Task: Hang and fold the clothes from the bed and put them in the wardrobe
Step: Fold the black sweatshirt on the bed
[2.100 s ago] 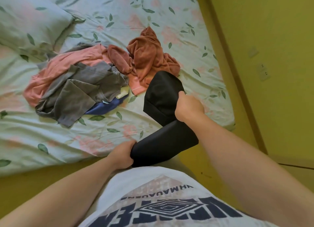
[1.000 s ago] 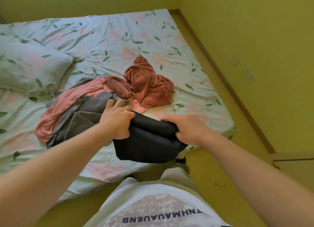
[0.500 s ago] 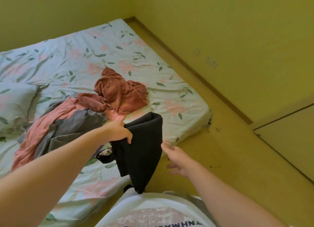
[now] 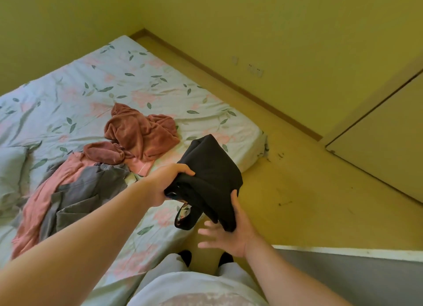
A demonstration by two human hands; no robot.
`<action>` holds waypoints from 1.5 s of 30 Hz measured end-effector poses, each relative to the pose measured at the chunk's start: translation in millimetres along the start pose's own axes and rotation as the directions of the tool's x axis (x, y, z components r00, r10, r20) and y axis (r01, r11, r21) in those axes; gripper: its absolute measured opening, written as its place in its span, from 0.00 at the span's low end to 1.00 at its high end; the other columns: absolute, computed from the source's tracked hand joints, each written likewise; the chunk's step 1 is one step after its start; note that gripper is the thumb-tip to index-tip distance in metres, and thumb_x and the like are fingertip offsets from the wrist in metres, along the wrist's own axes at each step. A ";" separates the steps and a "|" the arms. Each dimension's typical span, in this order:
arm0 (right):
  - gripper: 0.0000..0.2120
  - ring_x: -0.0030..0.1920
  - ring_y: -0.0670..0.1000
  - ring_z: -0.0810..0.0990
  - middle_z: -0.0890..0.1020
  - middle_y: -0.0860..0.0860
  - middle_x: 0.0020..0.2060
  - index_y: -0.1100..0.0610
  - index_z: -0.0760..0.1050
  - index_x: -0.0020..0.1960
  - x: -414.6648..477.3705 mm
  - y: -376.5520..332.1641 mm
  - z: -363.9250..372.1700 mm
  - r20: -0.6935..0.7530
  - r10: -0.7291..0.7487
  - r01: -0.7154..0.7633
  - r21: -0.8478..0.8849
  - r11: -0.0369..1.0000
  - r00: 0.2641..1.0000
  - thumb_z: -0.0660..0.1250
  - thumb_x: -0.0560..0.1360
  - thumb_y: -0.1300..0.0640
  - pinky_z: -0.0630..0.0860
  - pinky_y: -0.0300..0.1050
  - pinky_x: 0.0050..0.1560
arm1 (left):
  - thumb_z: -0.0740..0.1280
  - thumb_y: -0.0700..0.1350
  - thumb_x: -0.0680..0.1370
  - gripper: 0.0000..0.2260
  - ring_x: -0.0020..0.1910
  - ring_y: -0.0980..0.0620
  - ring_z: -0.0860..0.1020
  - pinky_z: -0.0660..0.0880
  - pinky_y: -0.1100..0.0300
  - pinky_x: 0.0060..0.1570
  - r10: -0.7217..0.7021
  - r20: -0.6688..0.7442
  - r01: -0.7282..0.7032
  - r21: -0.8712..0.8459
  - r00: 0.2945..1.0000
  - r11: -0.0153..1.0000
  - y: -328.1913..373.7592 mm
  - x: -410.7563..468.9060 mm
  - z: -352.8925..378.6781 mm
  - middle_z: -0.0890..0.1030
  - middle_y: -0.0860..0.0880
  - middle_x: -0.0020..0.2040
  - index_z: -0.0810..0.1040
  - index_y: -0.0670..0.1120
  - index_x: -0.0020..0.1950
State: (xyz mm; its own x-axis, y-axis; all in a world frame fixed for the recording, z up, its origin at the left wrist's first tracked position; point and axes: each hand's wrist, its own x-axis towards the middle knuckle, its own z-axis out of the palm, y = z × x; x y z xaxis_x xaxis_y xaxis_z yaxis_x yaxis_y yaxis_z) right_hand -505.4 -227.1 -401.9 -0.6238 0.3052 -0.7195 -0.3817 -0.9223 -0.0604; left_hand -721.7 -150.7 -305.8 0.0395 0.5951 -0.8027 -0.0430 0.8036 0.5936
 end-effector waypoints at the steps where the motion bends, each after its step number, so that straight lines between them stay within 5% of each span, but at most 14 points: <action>1: 0.51 0.79 0.67 0.55 0.54 0.60 0.81 0.57 0.80 0.67 -1.4 5.6 2.2 0.062 -0.034 0.032 0.041 0.999 0.998 0.68 0.60 0.18 0.58 0.77 0.71 | 0.74 0.43 0.69 0.16 0.43 0.41 0.86 0.82 0.50 0.41 0.005 0.032 -0.004 -0.027 0.999 1.000 -0.4 -0.1 4.4 0.86 0.39 0.48 0.82 0.42 0.55; 5: 0.53 0.79 0.69 0.52 0.59 0.60 0.80 0.52 0.69 0.77 1.3 29.5 15.8 0.230 -0.251 0.202 0.218 0.955 0.940 0.64 0.64 0.18 0.45 0.80 0.71 | 0.73 0.44 0.69 0.12 0.43 0.41 0.86 0.82 0.51 0.40 -0.015 0.174 0.021 -0.033 0.985 0.999 -6.4 2.2 14.7 0.86 0.39 0.49 0.84 0.41 0.50; 8: 0.50 0.77 0.68 0.60 0.66 0.62 0.77 0.55 0.70 0.77 2.5 48.9 25.8 0.209 -0.402 0.322 0.333 0.886 0.891 0.65 0.67 0.21 0.53 0.77 0.72 | 0.73 0.46 0.71 0.11 0.45 0.41 0.85 0.82 0.51 0.41 -0.052 0.278 0.039 0.052 0.959 0.998 -9.2 5.8 9.1 0.85 0.39 0.50 0.84 0.41 0.49; 14: 0.37 0.68 0.64 0.77 0.77 0.61 0.69 0.57 0.78 0.70 -17.1 86.0 36.3 -0.148 -0.491 0.509 0.361 0.782 0.859 0.72 0.72 0.32 0.75 0.60 0.66 | 0.78 0.52 0.64 0.19 0.51 0.40 0.85 0.82 0.49 0.46 -0.224 0.449 0.032 0.396 0.865 0.918 -3.7 18.7 -10.0 0.84 0.39 0.56 0.84 0.45 0.50; 19: 0.22 0.54 0.62 0.85 0.84 0.61 0.57 0.61 0.81 0.63 -50.9 128.0 25.0 -0.472 -0.475 0.639 0.287 0.714 0.743 0.75 0.75 0.48 0.83 0.51 0.43 | 0.85 0.55 0.57 0.25 0.36 0.40 0.83 0.82 0.52 0.36 -0.527 0.537 0.038 0.676 0.659 0.736 -11.5 17.5 -0.7 0.82 0.39 0.47 0.86 0.45 0.49; 21: 0.19 0.51 0.61 0.86 0.86 0.61 0.54 0.61 0.79 0.64 -68.8 146.1 20.3 -0.556 -0.470 0.670 0.226 0.707 0.685 0.74 0.76 0.54 0.83 0.50 0.41 | 0.85 0.55 0.59 0.27 0.39 0.38 0.83 0.83 0.50 0.40 -0.602 0.524 0.035 0.736 0.602 0.676 -22.0 14.9 9.2 0.82 0.37 0.49 0.86 0.42 0.52; 24: 0.18 0.49 0.62 0.87 0.86 0.59 0.51 0.58 0.78 0.65 -96.8 177.5 13.4 -0.662 -0.477 0.726 0.151 0.670 0.578 0.73 0.76 0.60 0.83 0.53 0.42 | 0.82 0.48 0.64 0.27 0.56 0.35 0.83 0.82 0.44 0.52 -0.681 0.494 0.066 0.782 0.540 0.619 -47.6 7.8 30.4 0.80 0.35 0.64 0.84 0.38 0.60; 28: 0.19 0.51 0.58 0.87 0.86 0.53 0.54 0.51 0.77 0.66 -131.3 221.0 4.5 -0.718 -0.557 0.822 0.038 0.568 0.418 0.72 0.77 0.62 0.84 0.56 0.48 | 0.78 0.38 0.65 0.30 0.59 0.33 0.81 0.79 0.40 0.55 -0.724 0.465 0.173 0.769 0.510 0.616 -87.8 -6.4 75.5 0.78 0.32 0.65 0.76 0.35 0.66; 33: 0.29 0.55 0.52 0.85 0.85 0.46 0.57 0.49 0.73 0.72 -194.7 271.7 -9.9 -0.810 -0.554 0.855 -0.140 0.499 0.191 0.77 0.73 0.57 0.84 0.50 0.51 | 0.84 0.63 0.58 0.47 0.59 0.31 0.81 0.80 0.39 0.54 -0.687 0.464 0.100 0.785 0.559 0.611 -131.3 -55.6 168.2 0.81 0.33 0.62 0.76 0.36 0.66; 35: 0.30 0.55 0.45 0.83 0.84 0.39 0.55 0.44 0.72 0.71 -224.2 292.9 -8.1 -0.821 -0.561 0.820 -0.247 0.517 0.106 0.78 0.72 0.53 0.83 0.44 0.49 | 0.82 0.68 0.55 0.45 0.55 0.33 0.83 0.81 0.42 0.51 -0.643 0.507 0.010 0.780 0.574 0.625 -142.2 -82.6 211.1 0.82 0.34 0.60 0.83 0.36 0.59; 37: 0.35 0.63 0.48 0.79 0.80 0.41 0.64 0.43 0.68 0.74 -255.7 310.0 -5.3 -0.838 -0.545 0.779 -0.337 0.529 0.007 0.79 0.71 0.51 0.81 0.50 0.60 | 0.79 0.71 0.58 0.41 0.53 0.35 0.84 0.80 0.45 0.52 -0.603 0.567 -0.085 0.764 0.560 0.640 -145.6 -112.6 249.6 0.83 0.36 0.58 0.86 0.39 0.56; 39: 0.39 0.68 0.51 0.76 0.77 0.45 0.68 0.43 0.64 0.78 -291.4 325.2 -1.6 -0.837 -0.539 0.774 -0.402 0.488 -0.095 0.79 0.71 0.53 0.76 0.55 0.67 | 0.76 0.71 0.63 0.37 0.54 0.37 0.84 0.78 0.45 0.56 -0.580 0.628 -0.179 0.743 0.519 0.645 -143.5 -147.8 284.5 0.84 0.38 0.59 0.87 0.42 0.56; 42: 0.33 0.61 0.44 0.81 0.83 0.39 0.60 0.41 0.70 0.73 -351.3 343.7 16.0 -0.785 -0.563 0.752 -0.529 0.394 -0.257 0.78 0.72 0.56 0.78 0.48 0.64 | 0.73 0.67 0.70 0.30 0.56 0.40 0.84 0.77 0.47 0.55 -0.547 0.736 -0.283 0.666 0.398 0.690 -135.0 -207.2 333.0 0.84 0.40 0.60 0.85 0.44 0.61; 45: 0.34 0.66 0.48 0.78 0.81 0.40 0.64 0.40 0.70 0.73 -407.4 358.0 42.6 -0.713 -0.563 0.661 -0.664 0.350 -0.418 0.78 0.71 0.53 0.74 0.57 0.69 | 0.70 0.65 0.75 0.27 0.55 0.43 0.85 0.78 0.50 0.51 -0.473 0.838 -0.405 0.546 0.273 0.733 -119.9 -276.6 371.7 0.85 0.43 0.58 0.82 0.46 0.63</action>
State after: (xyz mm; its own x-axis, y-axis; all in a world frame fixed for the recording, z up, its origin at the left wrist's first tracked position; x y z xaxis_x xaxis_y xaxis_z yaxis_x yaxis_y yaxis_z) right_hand -417.0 -671.5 -100.9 0.9620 0.2224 -0.1586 -0.0933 -0.2781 -0.9560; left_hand -356.4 -407.5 -133.5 0.8675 -0.2077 -0.4520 0.4975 0.3539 0.7920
